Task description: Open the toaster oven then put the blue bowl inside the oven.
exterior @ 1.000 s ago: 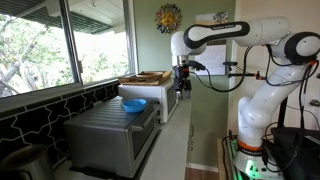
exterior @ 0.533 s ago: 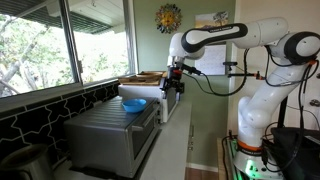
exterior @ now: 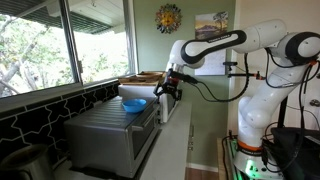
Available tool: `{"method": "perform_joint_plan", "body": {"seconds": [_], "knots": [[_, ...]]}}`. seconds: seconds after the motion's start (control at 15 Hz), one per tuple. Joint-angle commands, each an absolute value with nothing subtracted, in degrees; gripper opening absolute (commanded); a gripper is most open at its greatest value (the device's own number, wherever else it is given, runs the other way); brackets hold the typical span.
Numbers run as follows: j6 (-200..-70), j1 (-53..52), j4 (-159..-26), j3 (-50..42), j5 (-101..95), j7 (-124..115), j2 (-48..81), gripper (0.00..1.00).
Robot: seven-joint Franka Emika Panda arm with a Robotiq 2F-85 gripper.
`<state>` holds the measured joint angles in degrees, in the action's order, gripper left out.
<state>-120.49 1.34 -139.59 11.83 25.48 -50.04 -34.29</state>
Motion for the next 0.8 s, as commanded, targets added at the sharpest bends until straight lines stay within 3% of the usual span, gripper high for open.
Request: {"method": "perform_joint_plan", "body": {"seconds": [0.0, 0.73], "knots": [[-126.34, -0.19, -143.91, 11.62, 27.35, -52.69, -35.20, 1.00], [-137.89, -3.32, -149.37, 11.12, 31.13, -56.12, -34.52, 1.00]]}}
